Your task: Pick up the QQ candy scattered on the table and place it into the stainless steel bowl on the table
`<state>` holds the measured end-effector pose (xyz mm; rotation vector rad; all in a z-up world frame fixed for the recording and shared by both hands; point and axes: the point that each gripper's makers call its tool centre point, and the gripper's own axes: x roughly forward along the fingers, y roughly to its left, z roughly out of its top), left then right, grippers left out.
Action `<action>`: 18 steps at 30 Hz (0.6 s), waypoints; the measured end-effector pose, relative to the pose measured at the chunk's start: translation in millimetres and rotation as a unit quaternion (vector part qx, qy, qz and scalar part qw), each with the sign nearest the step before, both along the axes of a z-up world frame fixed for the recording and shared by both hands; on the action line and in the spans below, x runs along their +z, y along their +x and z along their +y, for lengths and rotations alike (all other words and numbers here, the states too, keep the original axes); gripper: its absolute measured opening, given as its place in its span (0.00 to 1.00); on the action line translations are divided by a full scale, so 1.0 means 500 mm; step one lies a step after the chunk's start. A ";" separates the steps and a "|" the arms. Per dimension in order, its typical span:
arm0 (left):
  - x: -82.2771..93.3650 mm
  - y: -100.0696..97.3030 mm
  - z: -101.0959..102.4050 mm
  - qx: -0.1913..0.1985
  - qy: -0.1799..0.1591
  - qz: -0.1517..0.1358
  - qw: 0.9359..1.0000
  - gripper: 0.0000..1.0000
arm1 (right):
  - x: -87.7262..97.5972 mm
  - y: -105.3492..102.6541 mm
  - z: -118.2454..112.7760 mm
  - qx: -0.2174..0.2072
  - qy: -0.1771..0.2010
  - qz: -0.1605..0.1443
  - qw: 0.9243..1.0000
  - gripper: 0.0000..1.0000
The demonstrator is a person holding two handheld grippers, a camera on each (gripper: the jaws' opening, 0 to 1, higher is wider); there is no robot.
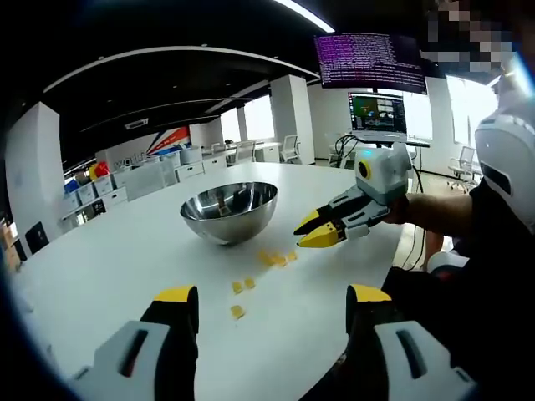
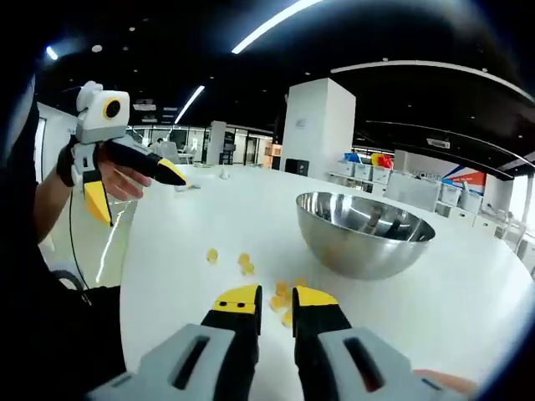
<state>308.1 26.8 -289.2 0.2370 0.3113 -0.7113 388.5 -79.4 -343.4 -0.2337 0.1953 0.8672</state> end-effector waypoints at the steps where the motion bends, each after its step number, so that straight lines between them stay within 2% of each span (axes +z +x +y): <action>1: -0.001 0.000 0.000 0.000 0.001 0.001 1.000 0.71 | -0.005 0.002 0.003 0.001 -0.001 0.002 1.000 0.12; 10: -0.004 -0.001 0.003 -0.001 0.003 0.002 1.000 0.71 | -0.044 0.025 -0.004 -0.013 -0.023 0.008 1.000 0.12; 18: -0.006 0.002 0.001 -0.001 0.002 0.004 1.000 0.71 | -0.055 0.026 -0.005 -0.015 -0.026 0.013 0.999 0.12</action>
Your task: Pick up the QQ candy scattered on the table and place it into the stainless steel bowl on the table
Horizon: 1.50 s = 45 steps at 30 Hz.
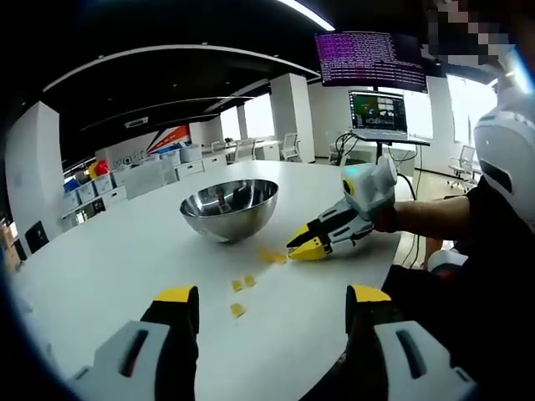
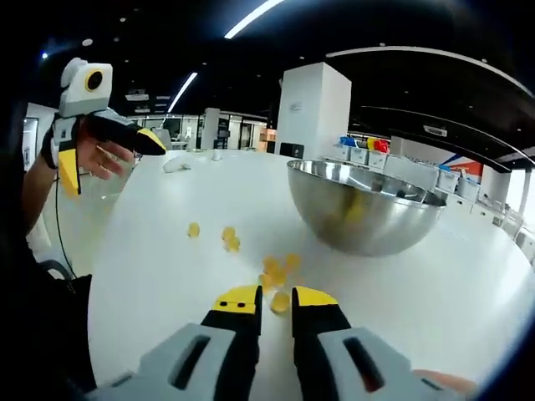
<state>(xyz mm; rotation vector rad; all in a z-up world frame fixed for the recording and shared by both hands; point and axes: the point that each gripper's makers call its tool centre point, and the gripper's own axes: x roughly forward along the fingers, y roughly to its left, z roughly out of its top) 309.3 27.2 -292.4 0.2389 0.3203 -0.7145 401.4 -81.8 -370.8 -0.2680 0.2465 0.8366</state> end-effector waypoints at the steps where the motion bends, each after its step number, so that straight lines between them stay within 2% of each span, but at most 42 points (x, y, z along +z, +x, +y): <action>1: 0.000 0.000 -0.001 -0.002 -0.001 0.000 1.000 0.71 | -0.001 0.001 0.000 0.000 -0.002 -0.001 1.000 0.11; 20: 0.001 -0.002 -0.004 -0.001 0.002 0.000 1.000 0.71 | -0.009 0.002 -0.003 0.000 -0.009 -0.003 1.000 0.06; 29: 0.001 -0.002 -0.003 0.001 0.001 0.000 1.000 0.71 | 0.031 -0.008 -0.013 -0.003 0.008 -0.013 1.000 0.04; 36: 0.003 -0.003 -0.003 0.000 0.000 -0.002 1.000 0.71 | 0.084 -0.025 -0.024 -0.001 0.017 -0.029 0.999 0.04; 41: 0.004 -0.004 -0.003 -0.001 0.001 -0.003 1.000 0.71 | 0.149 -0.027 -0.022 0.003 0.031 -0.057 0.998 0.04; 45: 0.004 -0.006 -0.004 -0.002 0.000 -0.003 1.000 0.71 | 0.218 -0.013 -0.021 0.003 0.036 -0.092 0.995 0.04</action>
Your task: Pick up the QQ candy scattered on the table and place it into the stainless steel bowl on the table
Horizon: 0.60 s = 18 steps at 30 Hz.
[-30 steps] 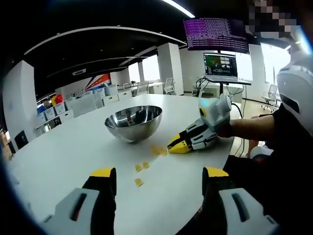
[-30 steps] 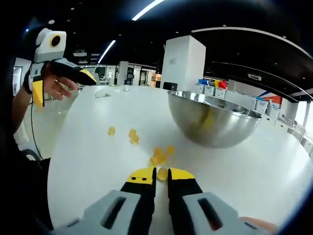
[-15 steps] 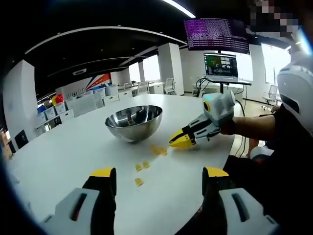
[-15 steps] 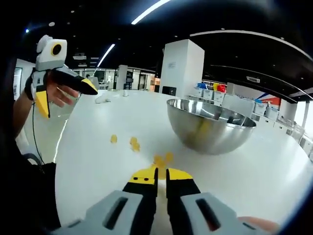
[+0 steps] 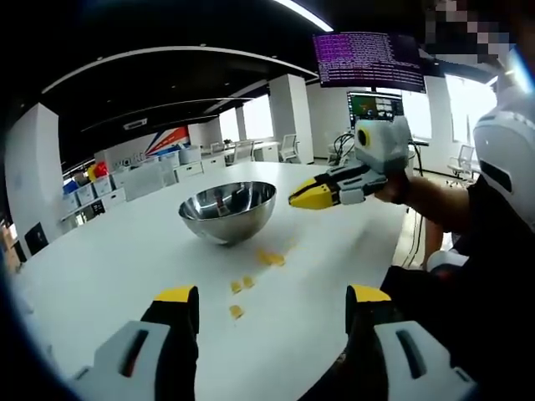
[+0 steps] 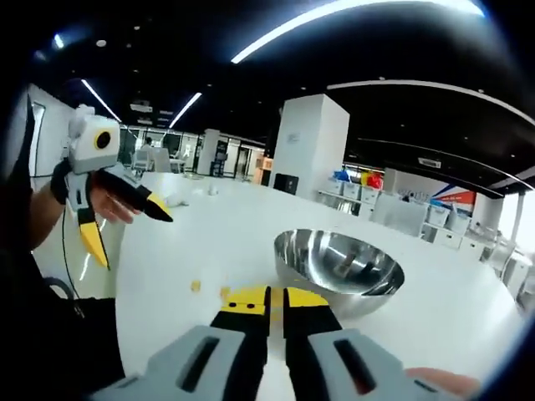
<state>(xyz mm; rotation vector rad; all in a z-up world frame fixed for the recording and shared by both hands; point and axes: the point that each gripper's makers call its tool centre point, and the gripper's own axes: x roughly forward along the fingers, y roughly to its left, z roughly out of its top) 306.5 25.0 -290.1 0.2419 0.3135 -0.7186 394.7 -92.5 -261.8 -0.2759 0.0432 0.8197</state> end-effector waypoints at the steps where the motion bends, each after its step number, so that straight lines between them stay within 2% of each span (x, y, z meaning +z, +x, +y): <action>1: 0.000 -0.001 0.000 -0.001 0.000 0.000 1.000 0.71 | 0.018 0.004 0.000 -0.001 0.003 -0.009 1.000 0.04; 6: -0.001 -0.003 0.007 0.002 -0.001 0.001 1.000 0.71 | 0.099 0.029 -0.002 -0.004 0.031 -0.033 0.999 0.04; 10: -0.002 -0.004 0.010 0.004 0.000 0.001 1.000 0.71 | 0.142 0.062 -0.003 -0.009 0.047 -0.042 0.998 0.04; 14: -0.003 -0.004 0.011 0.004 -0.001 0.001 1.000 0.71 | 0.150 0.113 -0.002 -0.023 0.047 -0.046 0.998 0.04; 18: -0.006 -0.002 0.015 0.006 -0.004 0.002 1.000 0.71 | 0.120 0.154 -0.001 -0.039 0.042 -0.028 0.998 0.04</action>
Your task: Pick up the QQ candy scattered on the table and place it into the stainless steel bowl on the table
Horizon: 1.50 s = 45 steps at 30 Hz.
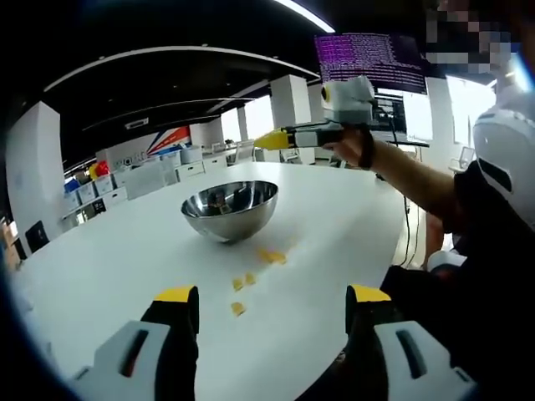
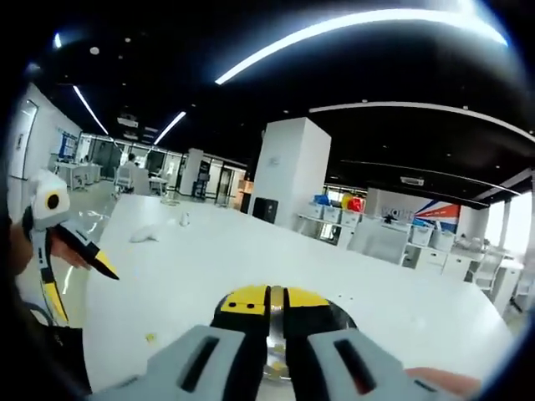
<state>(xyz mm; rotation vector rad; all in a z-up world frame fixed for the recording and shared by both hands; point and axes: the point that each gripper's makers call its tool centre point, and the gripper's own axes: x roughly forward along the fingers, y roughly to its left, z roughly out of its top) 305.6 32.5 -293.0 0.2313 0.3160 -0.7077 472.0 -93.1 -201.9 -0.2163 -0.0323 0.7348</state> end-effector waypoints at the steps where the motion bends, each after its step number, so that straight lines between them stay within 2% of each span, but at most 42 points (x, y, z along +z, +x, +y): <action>1: -0.002 0.001 0.002 0.002 0.001 0.001 1.000 0.71 | -0.008 0.007 0.002 -0.001 -0.001 0.003 1.000 0.04; 8: -0.005 0.005 -0.001 -0.001 0.002 0.003 1.000 0.71 | -0.077 0.059 -0.003 -0.025 -0.009 0.039 0.999 0.04; 14: -0.008 0.008 -0.003 -0.001 0.001 0.004 1.000 0.71 | -0.119 0.077 0.005 -0.028 -0.024 0.053 0.998 0.04; 17: -0.011 0.008 -0.005 -0.002 0.001 0.007 1.000 0.71 | -0.134 0.084 0.004 -0.034 -0.042 0.048 0.997 0.04; 23: -0.012 0.007 -0.006 -0.001 0.001 0.007 1.000 0.71 | -0.136 0.085 0.006 -0.029 -0.044 0.042 0.998 0.06; 24: -0.012 0.007 -0.007 -0.002 0.000 0.008 1.000 0.71 | -0.132 0.083 0.008 -0.024 -0.040 0.033 0.998 0.10; 26: -0.012 0.007 -0.008 -0.002 0.000 0.008 1.000 0.71 | -0.118 0.084 0.010 -0.019 -0.027 0.013 0.999 0.28; 27: -0.013 0.006 -0.009 -0.003 0.000 0.008 1.000 0.71 | -0.116 0.085 0.008 -0.022 -0.028 0.008 0.999 0.33; 28: -0.012 0.006 -0.010 -0.003 0.001 0.008 1.000 0.71 | -0.114 0.088 0.004 -0.029 -0.029 0.004 0.999 0.33; 30: -0.012 0.006 -0.010 -0.004 0.002 0.007 1.000 0.71 | -0.115 0.088 -0.001 -0.032 -0.027 0.011 0.999 0.27; 33: -0.010 0.006 -0.011 -0.004 0.000 0.006 1.000 0.71 | -0.114 0.085 -0.001 -0.029 -0.019 0.016 0.999 0.28; 38: -0.010 0.004 -0.010 -0.004 0.001 0.006 1.000 0.71 | -0.111 0.079 -0.006 -0.034 -0.026 0.010 0.999 0.28; 45: -0.008 0.003 -0.008 -0.002 0.001 0.005 1.000 0.71 | -0.071 0.059 -0.013 -0.036 -0.008 -0.010 0.999 0.28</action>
